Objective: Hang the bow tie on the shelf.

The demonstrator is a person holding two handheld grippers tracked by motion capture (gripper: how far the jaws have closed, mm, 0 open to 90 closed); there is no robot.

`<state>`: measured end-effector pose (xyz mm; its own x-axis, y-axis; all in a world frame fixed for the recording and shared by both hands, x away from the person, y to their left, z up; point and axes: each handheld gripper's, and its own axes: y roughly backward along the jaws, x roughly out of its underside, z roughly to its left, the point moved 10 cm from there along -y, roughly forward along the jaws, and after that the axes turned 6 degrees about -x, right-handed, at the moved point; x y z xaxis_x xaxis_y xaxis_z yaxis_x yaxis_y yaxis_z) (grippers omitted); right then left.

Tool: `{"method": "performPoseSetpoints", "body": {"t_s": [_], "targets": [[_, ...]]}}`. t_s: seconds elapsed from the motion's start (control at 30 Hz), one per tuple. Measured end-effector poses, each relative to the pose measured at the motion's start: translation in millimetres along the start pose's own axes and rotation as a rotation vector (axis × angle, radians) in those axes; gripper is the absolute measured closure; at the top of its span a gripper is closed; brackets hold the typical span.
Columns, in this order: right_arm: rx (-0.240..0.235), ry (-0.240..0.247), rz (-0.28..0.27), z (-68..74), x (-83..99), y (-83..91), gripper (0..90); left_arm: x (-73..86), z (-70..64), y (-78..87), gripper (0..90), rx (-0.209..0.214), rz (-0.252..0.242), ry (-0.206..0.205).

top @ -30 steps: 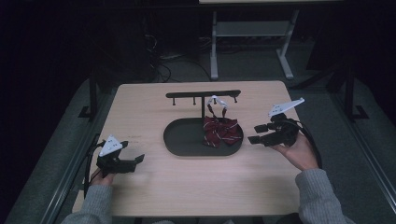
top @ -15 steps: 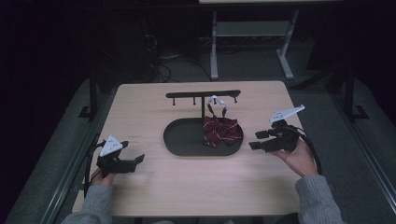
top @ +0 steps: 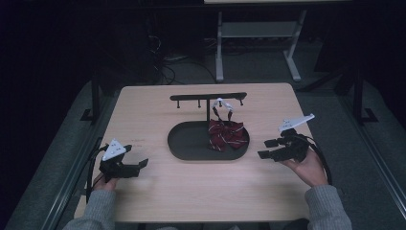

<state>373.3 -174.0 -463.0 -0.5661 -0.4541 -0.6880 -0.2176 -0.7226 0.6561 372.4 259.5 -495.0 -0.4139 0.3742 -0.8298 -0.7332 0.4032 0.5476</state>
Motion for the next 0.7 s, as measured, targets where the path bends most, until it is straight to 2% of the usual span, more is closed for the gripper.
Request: {"method": "performPoseSetpoints", "body": {"t_s": [0.43, 0.7], "targets": [[-0.008, -0.029, -0.003, 1.1, 21.5, -3.8, 38.6, 0.0, -0.7, -0.2, 13.0, 0.001, -0.005, 0.004], [-0.016, -0.051, 0.014, 2.0, 38.2, -9.1, 38.5, 0.2, -0.1, 0.2, 13.0, -0.001, -0.008, 0.005]]}}
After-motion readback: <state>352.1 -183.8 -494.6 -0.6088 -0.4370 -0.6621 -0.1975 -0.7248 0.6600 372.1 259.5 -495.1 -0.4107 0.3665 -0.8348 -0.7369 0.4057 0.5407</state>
